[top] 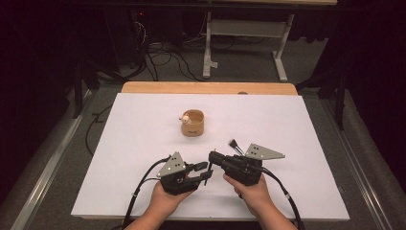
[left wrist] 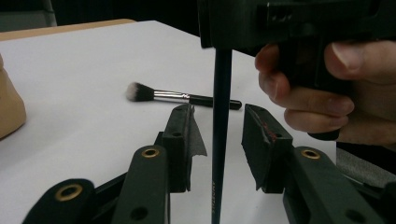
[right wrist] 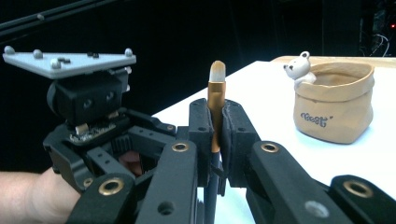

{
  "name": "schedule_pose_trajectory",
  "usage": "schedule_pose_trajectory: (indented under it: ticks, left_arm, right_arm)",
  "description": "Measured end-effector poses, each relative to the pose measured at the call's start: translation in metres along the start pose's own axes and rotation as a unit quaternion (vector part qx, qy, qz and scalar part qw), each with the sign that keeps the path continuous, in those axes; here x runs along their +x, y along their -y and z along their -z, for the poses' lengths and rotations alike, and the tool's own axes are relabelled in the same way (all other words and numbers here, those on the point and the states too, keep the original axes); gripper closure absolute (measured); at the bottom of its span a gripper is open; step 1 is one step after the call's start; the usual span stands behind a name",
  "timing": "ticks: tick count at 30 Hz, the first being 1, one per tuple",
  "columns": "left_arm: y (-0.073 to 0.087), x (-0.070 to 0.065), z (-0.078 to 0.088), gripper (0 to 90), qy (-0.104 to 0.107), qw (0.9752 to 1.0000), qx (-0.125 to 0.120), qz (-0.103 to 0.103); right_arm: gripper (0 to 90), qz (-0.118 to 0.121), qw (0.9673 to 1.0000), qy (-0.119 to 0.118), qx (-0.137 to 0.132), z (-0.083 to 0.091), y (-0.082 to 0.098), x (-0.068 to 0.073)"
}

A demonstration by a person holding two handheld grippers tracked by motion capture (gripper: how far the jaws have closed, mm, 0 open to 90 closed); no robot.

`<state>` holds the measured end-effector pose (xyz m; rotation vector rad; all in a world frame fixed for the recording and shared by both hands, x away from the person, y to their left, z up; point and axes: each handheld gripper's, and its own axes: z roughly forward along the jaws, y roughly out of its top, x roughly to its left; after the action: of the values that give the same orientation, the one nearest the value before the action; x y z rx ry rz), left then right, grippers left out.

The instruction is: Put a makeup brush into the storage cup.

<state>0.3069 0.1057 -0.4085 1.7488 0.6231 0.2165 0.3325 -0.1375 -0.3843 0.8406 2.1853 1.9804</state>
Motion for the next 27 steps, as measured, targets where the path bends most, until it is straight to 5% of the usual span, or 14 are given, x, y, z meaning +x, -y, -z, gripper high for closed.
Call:
schedule_pose_trajectory:
  ticks: [27]
  left_arm:
    - [-0.0061,-0.0005,0.0067,78.3,0.005,0.9998,-0.017,0.007]
  right_arm:
    - [85.7,0.013,0.9998,-0.011,0.01,-0.0073,0.0046,0.0068]
